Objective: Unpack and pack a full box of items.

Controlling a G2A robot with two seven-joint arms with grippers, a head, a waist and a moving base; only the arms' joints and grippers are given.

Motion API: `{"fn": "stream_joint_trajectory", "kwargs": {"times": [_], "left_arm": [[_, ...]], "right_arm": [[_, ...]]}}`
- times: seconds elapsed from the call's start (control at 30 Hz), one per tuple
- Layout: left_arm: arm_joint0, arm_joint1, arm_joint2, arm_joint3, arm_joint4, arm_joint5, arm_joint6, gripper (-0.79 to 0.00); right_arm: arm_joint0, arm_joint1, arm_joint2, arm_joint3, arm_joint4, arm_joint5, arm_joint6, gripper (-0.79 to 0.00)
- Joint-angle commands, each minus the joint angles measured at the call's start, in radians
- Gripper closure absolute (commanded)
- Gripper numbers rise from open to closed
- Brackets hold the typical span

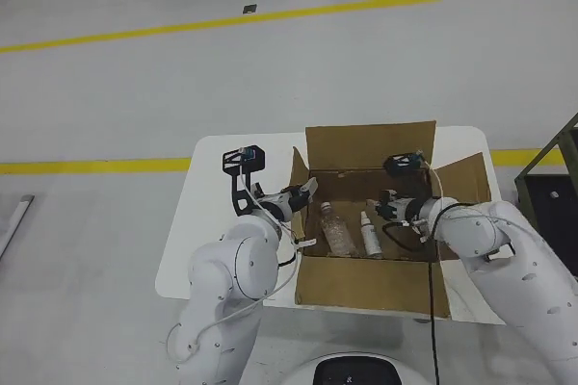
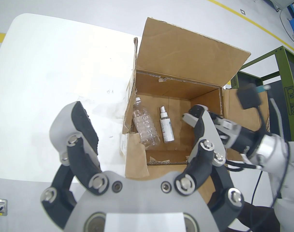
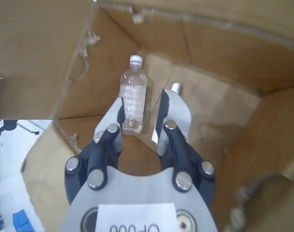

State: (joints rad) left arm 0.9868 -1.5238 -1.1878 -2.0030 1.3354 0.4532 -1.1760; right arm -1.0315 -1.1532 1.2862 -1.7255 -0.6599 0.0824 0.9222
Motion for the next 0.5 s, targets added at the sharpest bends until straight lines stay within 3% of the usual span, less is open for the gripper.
{"fn": "stream_joint_trajectory", "kwargs": {"times": [0.0,0.2,0.47], "left_arm": [[0.0,0.0,0.0,0.0,0.0,0.0,0.0,-0.785],[0.0,0.0,0.0,0.0,0.0,0.0,0.0,-0.785],[0.0,0.0,0.0,0.0,0.0,0.0,0.0,-0.785]], "right_arm": [[-0.047,0.012,0.085,-0.086,0.012,-0.02,0.001,0.0],[-0.201,0.042,0.365,-0.277,0.063,-0.108,-0.033,0.0],[-0.396,0.065,0.754,-0.385,0.07,-0.169,-0.017,0.0]]}}
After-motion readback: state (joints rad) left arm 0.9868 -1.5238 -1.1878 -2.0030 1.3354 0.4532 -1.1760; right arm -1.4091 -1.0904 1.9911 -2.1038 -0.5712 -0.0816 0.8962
